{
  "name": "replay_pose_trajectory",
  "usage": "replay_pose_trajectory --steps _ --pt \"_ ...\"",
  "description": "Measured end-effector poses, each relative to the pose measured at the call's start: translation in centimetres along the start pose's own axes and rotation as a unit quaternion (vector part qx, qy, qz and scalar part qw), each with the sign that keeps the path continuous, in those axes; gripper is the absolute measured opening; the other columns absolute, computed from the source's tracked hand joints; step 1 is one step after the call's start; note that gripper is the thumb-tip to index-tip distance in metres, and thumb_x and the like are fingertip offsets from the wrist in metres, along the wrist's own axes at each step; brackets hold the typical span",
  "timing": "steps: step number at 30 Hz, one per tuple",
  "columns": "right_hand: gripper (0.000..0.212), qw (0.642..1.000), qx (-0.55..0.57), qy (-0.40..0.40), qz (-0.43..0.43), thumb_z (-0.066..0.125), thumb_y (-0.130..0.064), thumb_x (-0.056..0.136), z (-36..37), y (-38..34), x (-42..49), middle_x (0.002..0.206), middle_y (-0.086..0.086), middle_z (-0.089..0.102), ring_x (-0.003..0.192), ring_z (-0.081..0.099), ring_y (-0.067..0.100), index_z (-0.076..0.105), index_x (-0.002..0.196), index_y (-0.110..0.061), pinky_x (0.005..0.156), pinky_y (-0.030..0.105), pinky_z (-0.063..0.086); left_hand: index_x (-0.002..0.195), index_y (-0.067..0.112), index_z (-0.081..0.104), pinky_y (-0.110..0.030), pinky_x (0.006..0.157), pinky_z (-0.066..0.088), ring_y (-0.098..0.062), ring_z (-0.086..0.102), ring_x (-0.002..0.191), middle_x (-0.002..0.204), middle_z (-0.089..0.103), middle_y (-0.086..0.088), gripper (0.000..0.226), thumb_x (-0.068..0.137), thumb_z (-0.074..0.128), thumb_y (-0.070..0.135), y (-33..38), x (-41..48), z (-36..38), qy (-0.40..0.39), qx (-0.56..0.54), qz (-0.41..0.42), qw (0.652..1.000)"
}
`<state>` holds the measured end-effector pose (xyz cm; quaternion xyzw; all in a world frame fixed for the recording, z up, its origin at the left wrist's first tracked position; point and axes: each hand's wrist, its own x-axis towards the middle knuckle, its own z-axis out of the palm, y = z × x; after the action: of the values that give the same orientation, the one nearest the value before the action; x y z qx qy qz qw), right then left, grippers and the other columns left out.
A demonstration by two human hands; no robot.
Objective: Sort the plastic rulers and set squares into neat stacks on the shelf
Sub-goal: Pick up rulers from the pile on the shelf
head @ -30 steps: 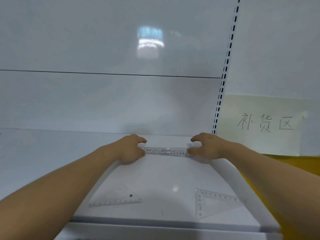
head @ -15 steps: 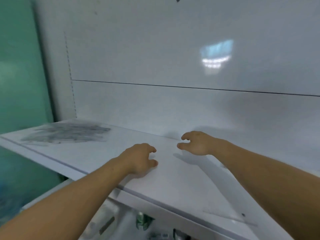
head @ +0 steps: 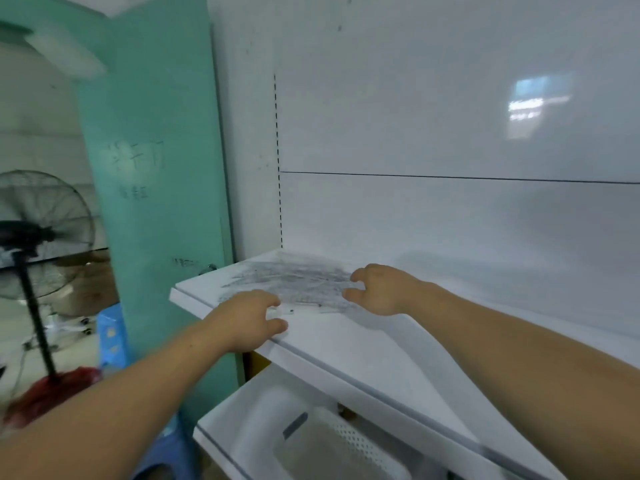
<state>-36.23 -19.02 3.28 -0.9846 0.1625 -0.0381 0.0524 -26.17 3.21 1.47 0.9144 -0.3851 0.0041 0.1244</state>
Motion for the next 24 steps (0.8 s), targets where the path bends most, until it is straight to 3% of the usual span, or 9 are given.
replay_pose_trajectory --steps 10,16,18,20,22,24 --pt "0.068 1.000 0.022 -0.007 -0.005 0.033 -0.062 0.093 1.6 -2.3 14.4 0.149 0.006 0.032 0.135 0.034 0.026 0.032 0.145 -0.019 0.108 0.038 0.031 0.139 0.023 0.042 -0.030 0.103 0.034 -0.020 0.043 0.129 0.148 0.038 0.000 0.053 0.091 0.052 0.045 -9.0 10.6 -1.6 0.024 -0.031 -0.025 0.999" --pt "0.076 0.996 0.003 -0.094 -0.002 0.034 -0.064 0.092 3.1 -2.3 21.2 0.158 0.003 0.016 0.144 0.020 0.023 0.020 0.151 -0.018 0.116 0.040 0.021 0.144 0.022 0.033 -0.035 0.112 0.027 -0.021 0.031 0.138 0.154 0.027 -0.001 0.057 0.094 0.049 0.044 -12.0 18.4 -0.5 -0.022 -0.009 0.001 1.000" --pt "0.066 0.996 -0.005 -0.089 -0.014 0.040 -0.057 0.094 3.2 -2.1 21.9 0.153 0.005 0.031 0.135 0.035 0.024 0.034 0.146 -0.015 0.109 0.037 0.031 0.148 0.022 0.024 -0.036 0.117 0.018 -0.021 0.017 0.144 0.158 0.016 -0.001 0.062 0.095 0.046 0.044 -12.4 20.1 -0.3 -0.030 0.001 0.015 0.999" --pt "0.056 0.997 0.008 -0.073 -0.015 0.047 -0.051 0.093 3.1 -2.0 22.7 0.139 0.005 0.048 0.113 0.049 0.020 0.049 0.136 -0.016 0.092 0.030 0.038 0.151 0.025 0.013 -0.038 0.119 0.012 -0.020 0.007 0.146 0.159 0.005 -0.001 0.067 0.095 0.044 0.045 -13.1 21.9 -0.1 -0.051 0.004 0.031 0.998" --pt "0.049 0.997 0.025 -0.067 -0.010 0.053 -0.048 0.092 2.8 -2.1 23.0 0.123 0.003 0.056 0.095 0.049 0.016 0.055 0.129 -0.016 0.081 0.027 0.037 0.151 0.027 0.013 -0.037 0.118 0.015 -0.021 0.011 0.146 0.159 0.009 -0.001 0.066 0.096 0.042 0.046 -13.8 23.5 0.1 -0.078 0.003 0.048 0.996" --pt "0.048 0.997 0.040 -0.058 0.010 0.055 -0.049 0.090 2.7 -2.1 22.7 0.111 0.000 0.056 0.092 0.049 0.015 0.057 0.127 -0.017 0.080 0.026 0.037 0.149 0.024 0.023 -0.031 0.113 0.024 -0.021 0.027 0.141 0.156 0.024 -0.002 0.060 0.096 0.041 0.046 -14.2 24.6 0.2 -0.096 -0.010 0.069 0.993"
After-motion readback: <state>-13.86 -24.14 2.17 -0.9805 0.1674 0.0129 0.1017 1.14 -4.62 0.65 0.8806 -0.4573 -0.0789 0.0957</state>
